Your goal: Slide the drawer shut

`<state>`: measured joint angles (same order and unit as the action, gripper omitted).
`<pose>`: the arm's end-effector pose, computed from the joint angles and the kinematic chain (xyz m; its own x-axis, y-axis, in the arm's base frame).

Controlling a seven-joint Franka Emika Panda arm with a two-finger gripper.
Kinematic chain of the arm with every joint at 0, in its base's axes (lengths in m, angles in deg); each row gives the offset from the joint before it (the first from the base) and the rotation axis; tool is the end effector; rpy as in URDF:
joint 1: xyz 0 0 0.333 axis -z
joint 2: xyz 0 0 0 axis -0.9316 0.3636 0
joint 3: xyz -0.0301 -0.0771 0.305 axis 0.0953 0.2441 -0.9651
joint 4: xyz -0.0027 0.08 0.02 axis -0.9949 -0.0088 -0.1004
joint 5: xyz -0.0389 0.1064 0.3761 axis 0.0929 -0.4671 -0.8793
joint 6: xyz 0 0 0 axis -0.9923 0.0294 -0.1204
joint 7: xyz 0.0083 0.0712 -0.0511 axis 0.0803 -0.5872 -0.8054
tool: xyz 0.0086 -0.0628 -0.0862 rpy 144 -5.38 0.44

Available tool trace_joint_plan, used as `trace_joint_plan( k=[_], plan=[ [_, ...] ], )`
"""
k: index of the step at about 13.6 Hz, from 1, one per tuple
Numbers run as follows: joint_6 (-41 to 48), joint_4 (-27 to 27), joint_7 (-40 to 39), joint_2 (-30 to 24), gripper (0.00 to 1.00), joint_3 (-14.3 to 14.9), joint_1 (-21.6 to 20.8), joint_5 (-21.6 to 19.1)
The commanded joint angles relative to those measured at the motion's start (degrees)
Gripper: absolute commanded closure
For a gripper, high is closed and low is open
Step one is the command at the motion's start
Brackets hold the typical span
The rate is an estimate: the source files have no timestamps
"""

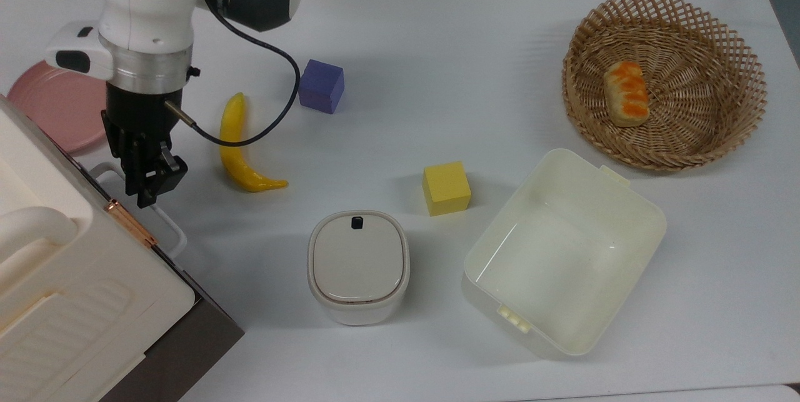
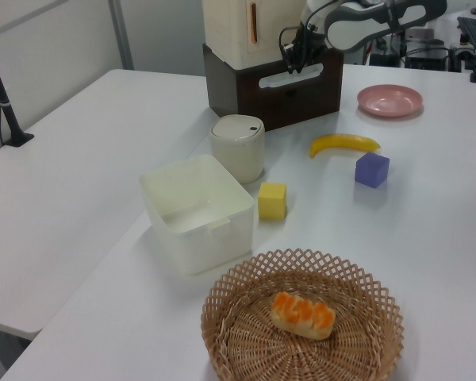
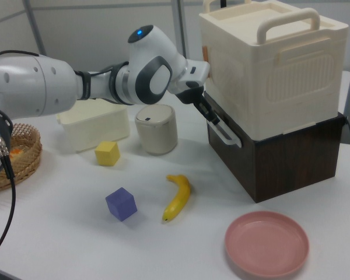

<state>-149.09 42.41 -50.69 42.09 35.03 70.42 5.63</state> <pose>0.7171 -0.1503 0.4720 0.6005 -0.6041 0.5238 -0.6578 -0.7457 -0.1059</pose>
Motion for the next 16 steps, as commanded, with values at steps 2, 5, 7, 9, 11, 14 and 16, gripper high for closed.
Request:
trace_joint_plan(
  k=[2,5,7,9,11,14,16],
  plan=[
    [13.9,7.4,-9.8,-11.5,0.60,-4.5,-2.5,-0.5],
    [28.5,8.1,-22.8,-17.0,0.33,-6.3,-3.4,-6.3],
    [36.5,8.6,-29.9,-20.5,0.00,-6.5,-4.4,-9.0],
    [41.0,9.7,-36.9,-23.7,0.00,-8.2,-4.3,-9.1],
    [44.0,9.4,-37.0,-25.7,0.00,-8.3,-4.4,-9.1],
    [46.8,9.0,-37.0,-25.5,0.00,-8.3,-4.1,-9.2],
    [46.8,8.9,-37.0,-25.6,0.00,-7.8,-3.8,-11.0]
  ],
)
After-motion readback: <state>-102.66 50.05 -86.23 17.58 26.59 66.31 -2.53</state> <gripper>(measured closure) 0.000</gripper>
